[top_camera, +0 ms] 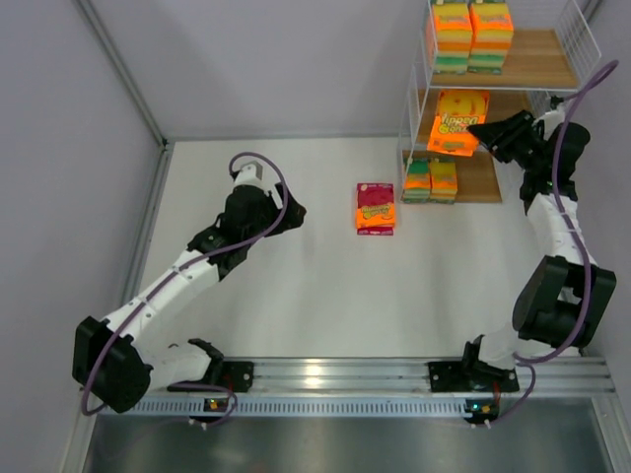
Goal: Place and organize the cleaning sponges onto the shelf
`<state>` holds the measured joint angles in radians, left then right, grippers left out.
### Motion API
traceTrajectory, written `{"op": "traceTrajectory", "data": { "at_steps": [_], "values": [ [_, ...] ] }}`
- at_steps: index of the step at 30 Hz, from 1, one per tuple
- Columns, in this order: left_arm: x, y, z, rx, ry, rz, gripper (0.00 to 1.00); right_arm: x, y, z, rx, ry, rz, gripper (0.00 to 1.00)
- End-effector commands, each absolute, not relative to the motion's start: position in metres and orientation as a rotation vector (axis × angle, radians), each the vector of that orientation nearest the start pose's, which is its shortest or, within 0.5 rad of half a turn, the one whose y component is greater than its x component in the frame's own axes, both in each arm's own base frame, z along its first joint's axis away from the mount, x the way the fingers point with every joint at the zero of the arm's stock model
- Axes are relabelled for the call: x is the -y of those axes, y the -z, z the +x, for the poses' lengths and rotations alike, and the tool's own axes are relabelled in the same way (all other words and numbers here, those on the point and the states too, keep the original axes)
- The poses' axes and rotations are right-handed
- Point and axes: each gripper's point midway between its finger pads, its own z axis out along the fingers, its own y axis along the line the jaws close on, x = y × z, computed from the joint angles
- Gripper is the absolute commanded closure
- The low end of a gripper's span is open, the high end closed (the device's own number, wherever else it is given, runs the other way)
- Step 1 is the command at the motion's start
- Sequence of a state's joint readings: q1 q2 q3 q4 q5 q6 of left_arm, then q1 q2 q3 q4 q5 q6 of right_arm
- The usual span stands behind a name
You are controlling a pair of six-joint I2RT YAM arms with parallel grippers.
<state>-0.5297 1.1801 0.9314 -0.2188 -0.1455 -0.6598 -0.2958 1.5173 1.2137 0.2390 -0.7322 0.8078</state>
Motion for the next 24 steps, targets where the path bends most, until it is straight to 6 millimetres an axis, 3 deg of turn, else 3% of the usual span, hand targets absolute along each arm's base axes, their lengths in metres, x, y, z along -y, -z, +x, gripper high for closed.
{"op": "traceTrajectory", "data": {
  "at_steps": [1,16,24],
  "values": [
    [0.196,-0.235,0.338,-2.017,0.625,-0.236,0.14,-0.001,-0.371,0.469,-1.55,-0.964,0.234,0.65],
    [0.194,-0.239,0.339,-2.003,0.626,-0.262,0.14,-0.009,-0.347,0.501,-1.584,-0.982,0.25,0.61],
    [0.208,-0.238,0.34,-2.035,0.671,-0.181,0.14,-0.016,-0.343,0.503,-1.633,-0.94,0.246,0.32]
  ]
}}
